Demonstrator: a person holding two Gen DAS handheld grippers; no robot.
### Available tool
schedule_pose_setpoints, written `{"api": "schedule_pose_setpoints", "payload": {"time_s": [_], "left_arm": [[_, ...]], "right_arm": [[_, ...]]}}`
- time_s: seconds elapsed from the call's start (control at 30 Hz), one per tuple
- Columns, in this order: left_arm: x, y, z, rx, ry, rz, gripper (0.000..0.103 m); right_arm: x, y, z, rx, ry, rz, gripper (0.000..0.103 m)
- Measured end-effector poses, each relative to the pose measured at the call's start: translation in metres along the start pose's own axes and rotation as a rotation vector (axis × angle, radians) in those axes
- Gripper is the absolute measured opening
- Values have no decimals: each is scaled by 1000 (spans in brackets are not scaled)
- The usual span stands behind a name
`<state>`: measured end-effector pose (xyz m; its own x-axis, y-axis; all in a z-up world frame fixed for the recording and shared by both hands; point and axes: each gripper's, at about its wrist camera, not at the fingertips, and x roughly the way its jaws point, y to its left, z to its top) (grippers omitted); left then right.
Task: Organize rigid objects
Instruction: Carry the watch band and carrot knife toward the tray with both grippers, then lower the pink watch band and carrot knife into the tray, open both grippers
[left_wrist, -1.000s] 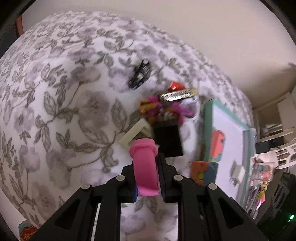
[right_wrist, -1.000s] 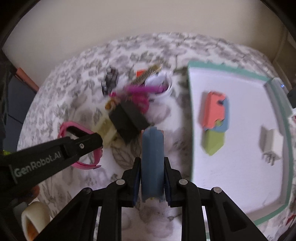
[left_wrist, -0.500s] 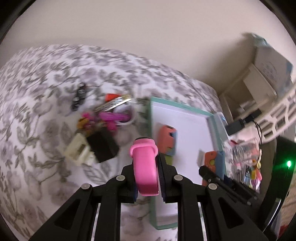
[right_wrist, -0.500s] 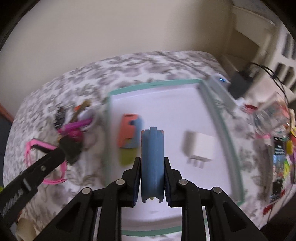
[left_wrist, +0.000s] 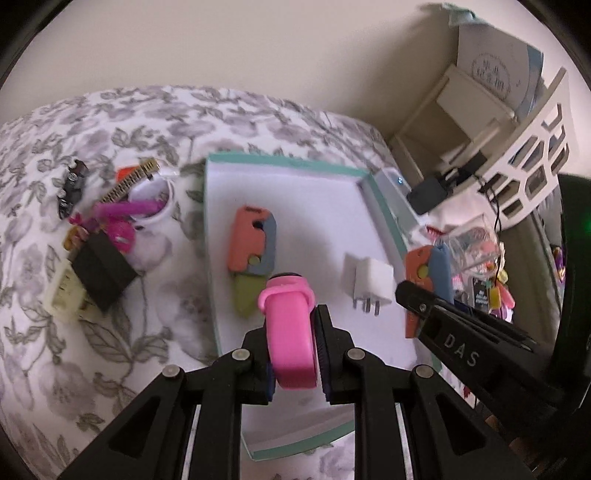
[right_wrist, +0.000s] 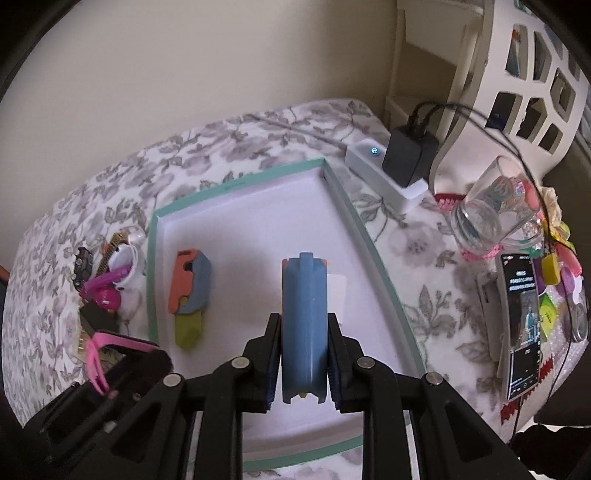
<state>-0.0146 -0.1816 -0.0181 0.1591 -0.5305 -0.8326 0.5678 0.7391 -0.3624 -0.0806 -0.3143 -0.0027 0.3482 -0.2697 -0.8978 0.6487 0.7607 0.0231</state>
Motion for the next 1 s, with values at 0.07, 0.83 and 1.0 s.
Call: {"api": "schedule_pose_setpoints", "payload": {"time_s": [0.07,0.83,1.0], "left_arm": [[10,0,-3,3,32,13,19],[49,4,-17,65,147,145,20],[52,3,-18,72,152,151,28]], "right_arm": [[10,1,-3,-7,31,-13,24],[60,10,-17,-60,170,-36,25],[63,14,-16,-76,174,-46,25]]}}
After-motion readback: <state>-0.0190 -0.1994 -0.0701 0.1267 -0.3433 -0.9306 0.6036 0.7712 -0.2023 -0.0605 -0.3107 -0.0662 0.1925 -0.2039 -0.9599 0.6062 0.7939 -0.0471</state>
